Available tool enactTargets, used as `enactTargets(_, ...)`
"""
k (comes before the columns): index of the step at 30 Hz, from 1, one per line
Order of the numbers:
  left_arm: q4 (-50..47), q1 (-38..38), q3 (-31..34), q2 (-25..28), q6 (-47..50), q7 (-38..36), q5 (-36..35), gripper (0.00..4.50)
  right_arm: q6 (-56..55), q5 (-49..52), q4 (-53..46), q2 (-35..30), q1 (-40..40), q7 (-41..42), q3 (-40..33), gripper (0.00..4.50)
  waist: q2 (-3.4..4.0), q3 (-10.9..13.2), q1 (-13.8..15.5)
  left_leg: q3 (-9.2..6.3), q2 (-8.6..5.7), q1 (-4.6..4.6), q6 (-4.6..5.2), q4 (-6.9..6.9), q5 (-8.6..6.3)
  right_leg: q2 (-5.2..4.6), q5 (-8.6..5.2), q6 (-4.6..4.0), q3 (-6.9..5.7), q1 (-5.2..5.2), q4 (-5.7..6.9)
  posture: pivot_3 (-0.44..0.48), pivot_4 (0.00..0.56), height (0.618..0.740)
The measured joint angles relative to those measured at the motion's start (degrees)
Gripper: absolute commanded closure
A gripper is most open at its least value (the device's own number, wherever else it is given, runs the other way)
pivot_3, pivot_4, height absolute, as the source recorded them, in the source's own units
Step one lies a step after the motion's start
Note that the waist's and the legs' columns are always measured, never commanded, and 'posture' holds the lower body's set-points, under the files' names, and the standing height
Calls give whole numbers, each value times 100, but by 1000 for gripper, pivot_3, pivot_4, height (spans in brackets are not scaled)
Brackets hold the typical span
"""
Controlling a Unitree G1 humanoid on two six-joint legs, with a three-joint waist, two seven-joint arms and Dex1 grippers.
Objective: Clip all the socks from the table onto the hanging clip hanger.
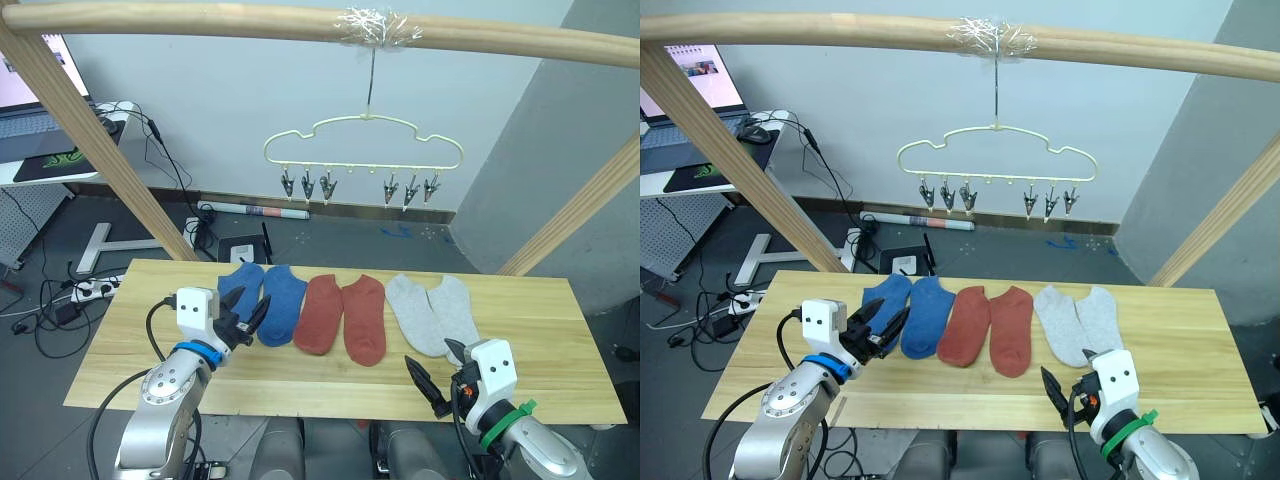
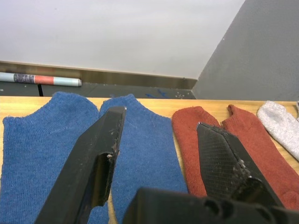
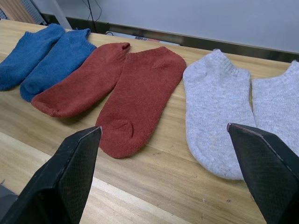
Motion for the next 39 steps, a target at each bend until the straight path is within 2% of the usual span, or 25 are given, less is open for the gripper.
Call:
enactTargets(4,101,-269,38,-59,68,87,-51,1764,22,29,-2,-13,-24,15,-16,0,0,0,9,-1,0,0,4,2,3,0,3,1,-1,2,1,103,208,740)
enactTargets(7,140,-755,27,-101,293,244,-32,1764,262,182,-23,-126,-293,75,-159,0,-1,0,11,-1,-1,0,13,9,10,2,18,6,0,4,0,102,211,740)
enactTargets(11,200,-1472,-11,-192,600,481,6,1764,931,814,-313,-504,-1122,226,-765,0,-1,0,0,2,-2,2,30,16,23,5,43,9,7,8,-1,97,214,740)
enactTargets(18,354,-2041,-228,-492,468,807,266,1764,2220,1804,-387,-1392,-2995,447,-1350,0,-1,5,7,-6,-1,20,43,14,31,15,65,-13,4,30,-3,95,226,740)
enactTargets(23,560,-2389,-271,-698,320,1089,467,1764,2915,2397,-415,-1549,-4172,315,-1457,0,-1,7,4,-6,-3,21,43,14,30,14,67,-16,5,40,-11,78,233,740)
enactTargets(28,818,-2623,-273,-838,297,1325,597,1764,3428,2830,-496,-1649,-4846,133,-1439,0,1,12,2,-9,-2,20,43,12,30,14,68,-18,2,38,-11,61,237,740)
enactTargets(39,1954,-3931,-350,-1195,327,1627,725,1764,4126,3616,-647,-1757,-5831,-239,-1385,0,-4,21,-28,-11,-3,17,44,9,30,15,69,-15,0,36,-14,26,247,740)
